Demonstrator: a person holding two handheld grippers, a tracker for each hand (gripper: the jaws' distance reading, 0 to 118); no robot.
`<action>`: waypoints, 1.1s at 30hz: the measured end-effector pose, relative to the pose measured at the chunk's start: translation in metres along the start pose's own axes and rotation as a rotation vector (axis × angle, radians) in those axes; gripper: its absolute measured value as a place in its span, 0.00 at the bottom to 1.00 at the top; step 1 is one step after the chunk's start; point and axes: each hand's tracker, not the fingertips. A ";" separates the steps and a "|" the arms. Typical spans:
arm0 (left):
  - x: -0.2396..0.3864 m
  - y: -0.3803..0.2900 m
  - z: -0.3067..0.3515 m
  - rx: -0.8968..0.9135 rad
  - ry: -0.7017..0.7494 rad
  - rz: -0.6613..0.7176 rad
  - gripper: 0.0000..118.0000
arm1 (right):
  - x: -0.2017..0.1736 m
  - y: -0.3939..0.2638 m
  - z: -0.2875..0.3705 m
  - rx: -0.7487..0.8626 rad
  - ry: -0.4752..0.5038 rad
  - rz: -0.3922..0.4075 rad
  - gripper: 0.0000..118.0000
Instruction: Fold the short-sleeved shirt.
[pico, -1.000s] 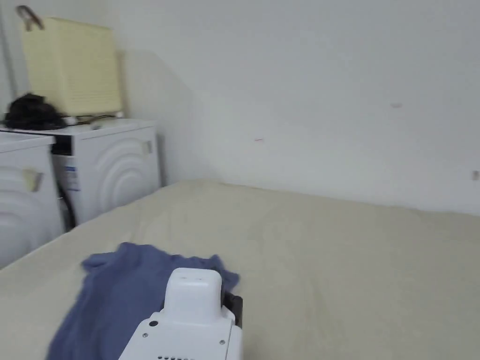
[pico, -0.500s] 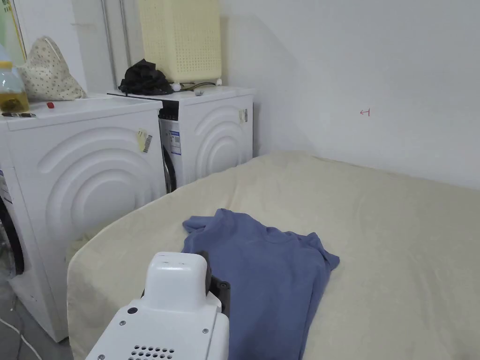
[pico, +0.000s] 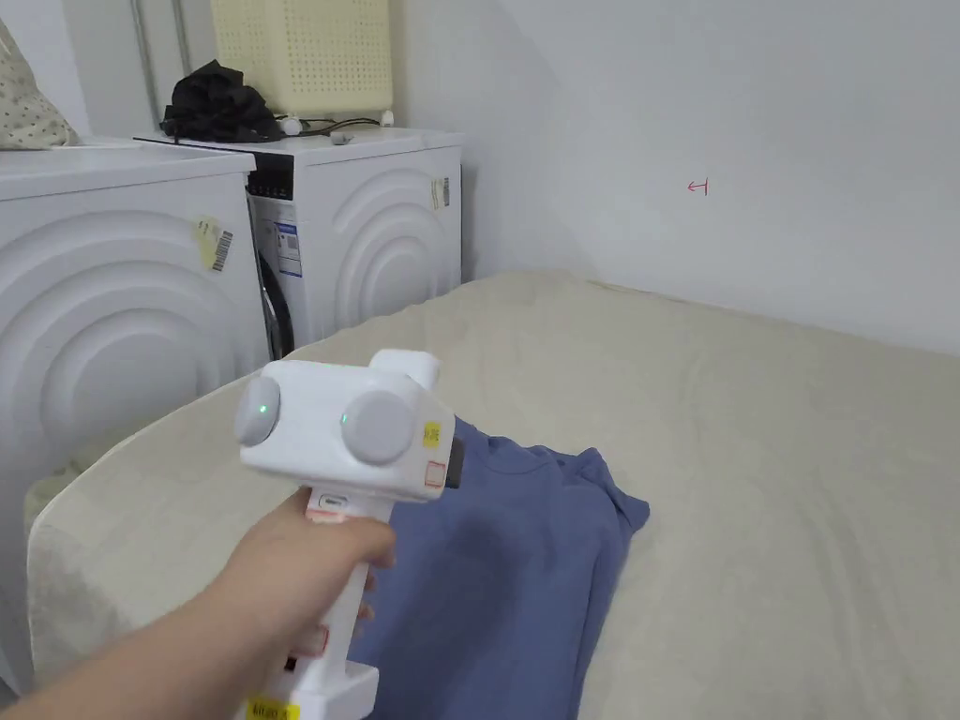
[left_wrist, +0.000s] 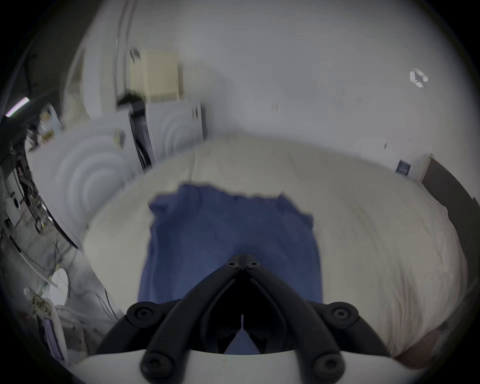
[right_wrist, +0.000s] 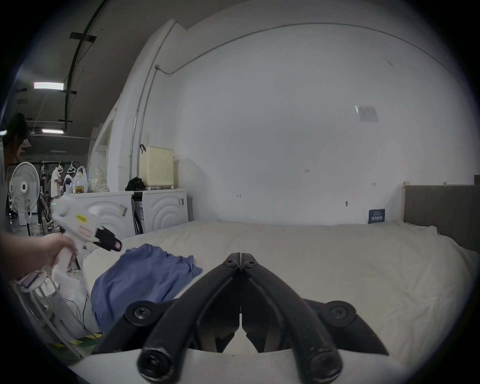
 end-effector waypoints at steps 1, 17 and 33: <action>-0.010 0.006 -0.019 -0.075 -0.033 0.030 0.00 | 0.001 -0.004 -0.001 -0.011 -0.004 -0.004 0.00; -0.032 -0.020 -0.161 -0.357 -0.028 0.008 1.00 | 0.010 -0.029 -0.021 -0.094 0.037 -0.068 0.00; -0.022 -0.009 -0.135 -0.289 -0.003 -0.045 0.23 | 0.025 -0.038 -0.019 -0.147 0.062 -0.121 0.00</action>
